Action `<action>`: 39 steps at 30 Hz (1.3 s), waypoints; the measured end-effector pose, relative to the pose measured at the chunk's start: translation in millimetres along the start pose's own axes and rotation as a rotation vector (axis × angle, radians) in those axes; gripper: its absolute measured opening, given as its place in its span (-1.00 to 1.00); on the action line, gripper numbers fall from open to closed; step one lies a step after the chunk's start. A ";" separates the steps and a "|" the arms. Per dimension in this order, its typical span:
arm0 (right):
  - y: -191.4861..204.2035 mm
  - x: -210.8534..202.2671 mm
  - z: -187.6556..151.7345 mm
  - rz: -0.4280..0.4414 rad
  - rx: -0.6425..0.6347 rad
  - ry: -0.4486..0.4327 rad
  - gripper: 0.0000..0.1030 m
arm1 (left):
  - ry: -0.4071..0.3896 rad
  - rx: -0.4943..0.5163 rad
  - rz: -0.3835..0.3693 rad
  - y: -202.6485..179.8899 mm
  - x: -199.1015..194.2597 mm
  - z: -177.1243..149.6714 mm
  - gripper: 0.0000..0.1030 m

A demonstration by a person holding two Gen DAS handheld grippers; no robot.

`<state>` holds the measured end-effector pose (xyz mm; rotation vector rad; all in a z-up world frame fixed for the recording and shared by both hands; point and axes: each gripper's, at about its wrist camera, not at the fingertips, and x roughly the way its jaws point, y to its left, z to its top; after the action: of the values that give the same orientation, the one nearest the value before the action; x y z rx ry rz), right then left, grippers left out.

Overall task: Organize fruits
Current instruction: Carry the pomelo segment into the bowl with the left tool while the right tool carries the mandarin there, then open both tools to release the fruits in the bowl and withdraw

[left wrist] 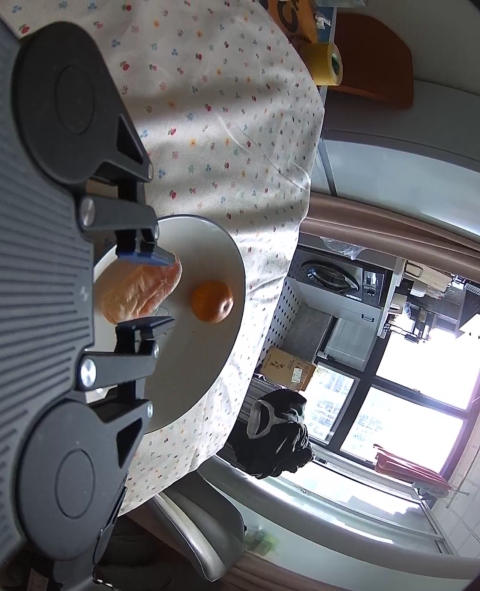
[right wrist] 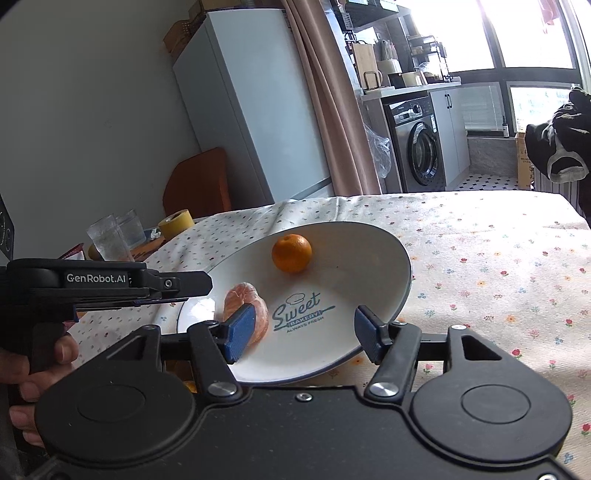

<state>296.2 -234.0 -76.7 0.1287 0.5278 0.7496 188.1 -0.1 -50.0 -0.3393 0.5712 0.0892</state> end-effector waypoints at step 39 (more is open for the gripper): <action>30.0 -50.0 -7.8 0.034 -0.017 -0.025 0.77 | -0.075 -0.014 0.072 36.7 -100.0 -33.1 0.59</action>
<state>243.4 -246.6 -54.0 0.1315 0.4961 0.7846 80.7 24.2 -32.2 -0.3277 0.5085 0.1746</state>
